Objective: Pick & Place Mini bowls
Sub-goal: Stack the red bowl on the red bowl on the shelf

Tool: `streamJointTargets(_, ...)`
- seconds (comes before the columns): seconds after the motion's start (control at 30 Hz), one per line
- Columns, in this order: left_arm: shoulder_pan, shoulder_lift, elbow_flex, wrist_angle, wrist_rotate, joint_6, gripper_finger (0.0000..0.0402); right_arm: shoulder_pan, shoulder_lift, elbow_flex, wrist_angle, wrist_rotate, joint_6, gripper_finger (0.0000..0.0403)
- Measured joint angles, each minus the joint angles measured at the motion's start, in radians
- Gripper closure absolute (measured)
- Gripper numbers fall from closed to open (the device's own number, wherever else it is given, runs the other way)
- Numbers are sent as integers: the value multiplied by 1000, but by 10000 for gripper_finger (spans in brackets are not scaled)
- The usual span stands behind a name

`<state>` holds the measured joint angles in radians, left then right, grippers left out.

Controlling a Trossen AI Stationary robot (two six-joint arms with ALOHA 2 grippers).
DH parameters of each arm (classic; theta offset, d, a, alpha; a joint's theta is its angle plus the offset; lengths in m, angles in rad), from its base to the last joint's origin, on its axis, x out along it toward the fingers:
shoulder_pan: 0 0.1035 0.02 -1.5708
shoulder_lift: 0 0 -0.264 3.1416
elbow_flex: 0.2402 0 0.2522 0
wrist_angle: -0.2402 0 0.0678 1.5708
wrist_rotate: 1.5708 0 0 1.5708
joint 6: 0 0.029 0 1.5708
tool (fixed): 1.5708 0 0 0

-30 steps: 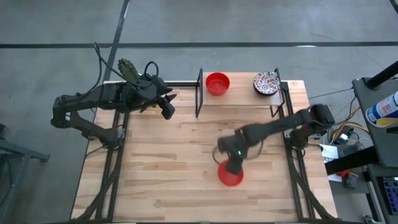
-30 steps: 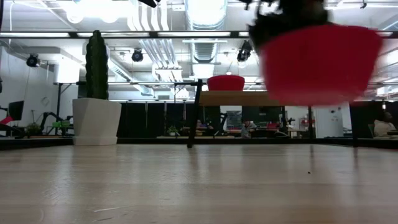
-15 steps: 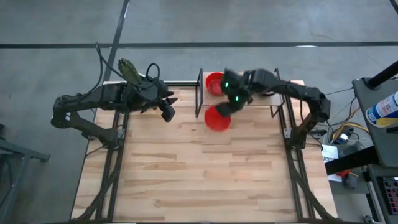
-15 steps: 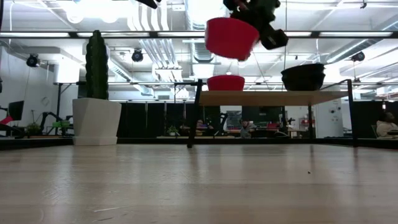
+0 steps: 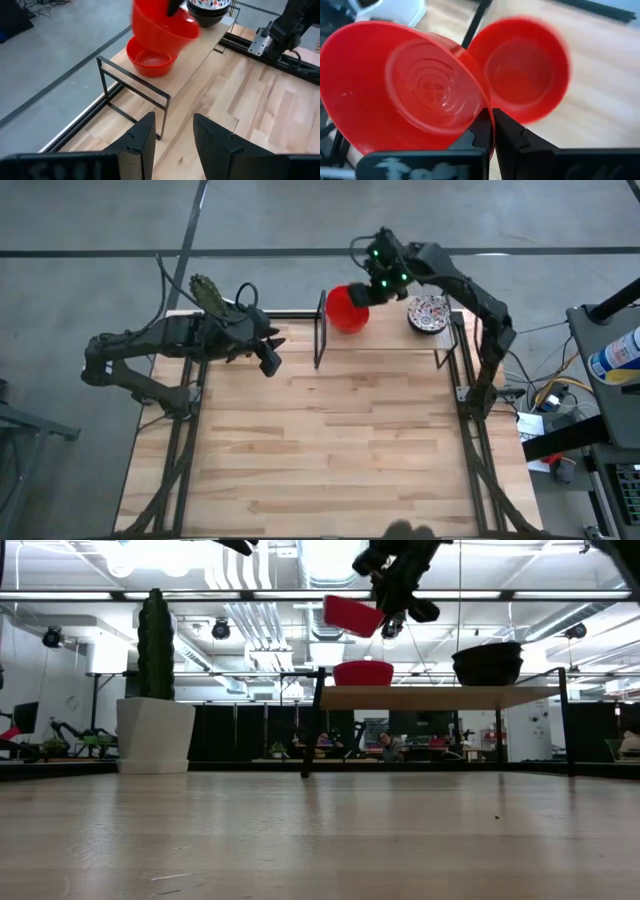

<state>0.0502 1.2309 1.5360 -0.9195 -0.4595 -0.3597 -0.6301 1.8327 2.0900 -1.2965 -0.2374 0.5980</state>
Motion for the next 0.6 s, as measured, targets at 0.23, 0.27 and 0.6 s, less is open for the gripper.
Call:
streamJointTargets(0.23, -1, -18, 0, 2, 6, -6, 276, -95, 175, 231, -238, 2, -53, 394)
streamJointTargets(0.27, -1, -22, 0, 2, 6, -6, 276, -101, 199, 262, -269, 3, -63, 394)
streamJointTargets(0.6, 0, -55, 0, 2, 6, -7, 276, -118, 269, 246, -271, -22, -82, 394)
